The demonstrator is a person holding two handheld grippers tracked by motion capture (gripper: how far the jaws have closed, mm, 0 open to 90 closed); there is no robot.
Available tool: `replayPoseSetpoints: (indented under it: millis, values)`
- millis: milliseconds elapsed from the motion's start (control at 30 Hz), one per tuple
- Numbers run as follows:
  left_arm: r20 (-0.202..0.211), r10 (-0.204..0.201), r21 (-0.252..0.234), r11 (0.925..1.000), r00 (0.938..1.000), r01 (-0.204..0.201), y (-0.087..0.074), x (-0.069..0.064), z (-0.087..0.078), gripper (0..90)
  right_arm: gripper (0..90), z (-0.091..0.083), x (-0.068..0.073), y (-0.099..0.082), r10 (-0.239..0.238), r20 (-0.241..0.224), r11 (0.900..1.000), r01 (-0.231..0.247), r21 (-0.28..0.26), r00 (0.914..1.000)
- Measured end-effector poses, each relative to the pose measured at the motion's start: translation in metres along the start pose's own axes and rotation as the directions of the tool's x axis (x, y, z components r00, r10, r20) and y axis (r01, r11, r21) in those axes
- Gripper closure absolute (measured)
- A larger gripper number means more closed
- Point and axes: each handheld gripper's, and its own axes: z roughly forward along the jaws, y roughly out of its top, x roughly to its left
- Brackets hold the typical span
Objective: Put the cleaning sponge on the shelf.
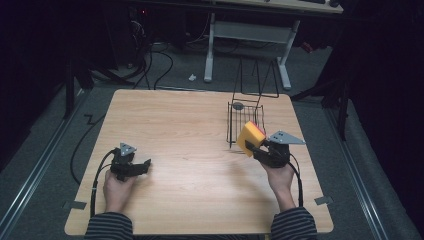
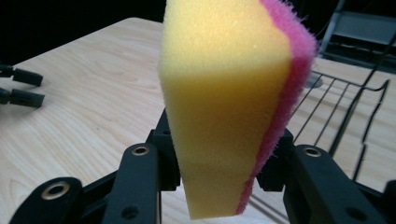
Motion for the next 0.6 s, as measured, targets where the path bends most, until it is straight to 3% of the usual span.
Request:
replayPoseSetpoints:
  millis: [467,600]
  values:
    - [0.000,0.000,0.000,1.0000,1.0000,0.000,0.000,0.000,0.000,23.0,60.6,0.005,-0.026,0.012,0.031,0.074,0.9995,-0.031,-0.005,0.9968]
    - [0.000,0.000,0.000,1.0000,1.0000,0.000,0.000,0.000,0.000,23.0,60.6,0.012,-0.033,0.012,0.037,0.094,0.9989,-0.039,0.026,0.9949]
